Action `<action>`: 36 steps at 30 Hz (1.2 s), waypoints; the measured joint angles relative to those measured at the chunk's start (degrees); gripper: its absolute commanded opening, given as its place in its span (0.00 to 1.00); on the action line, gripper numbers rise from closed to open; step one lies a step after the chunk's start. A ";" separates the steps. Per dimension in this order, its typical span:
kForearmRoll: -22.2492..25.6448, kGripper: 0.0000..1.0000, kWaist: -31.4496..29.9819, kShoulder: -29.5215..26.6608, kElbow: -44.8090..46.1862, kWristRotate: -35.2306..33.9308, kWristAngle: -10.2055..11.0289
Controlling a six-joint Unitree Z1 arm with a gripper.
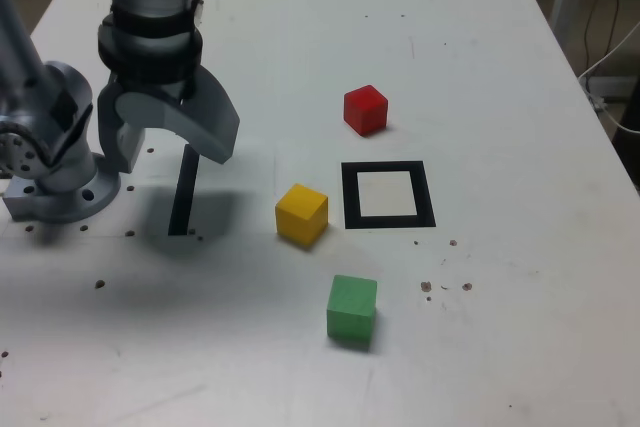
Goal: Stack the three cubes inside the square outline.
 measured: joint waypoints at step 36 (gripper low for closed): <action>-0.51 1.00 0.00 2.76 -5.44 0.10 3.08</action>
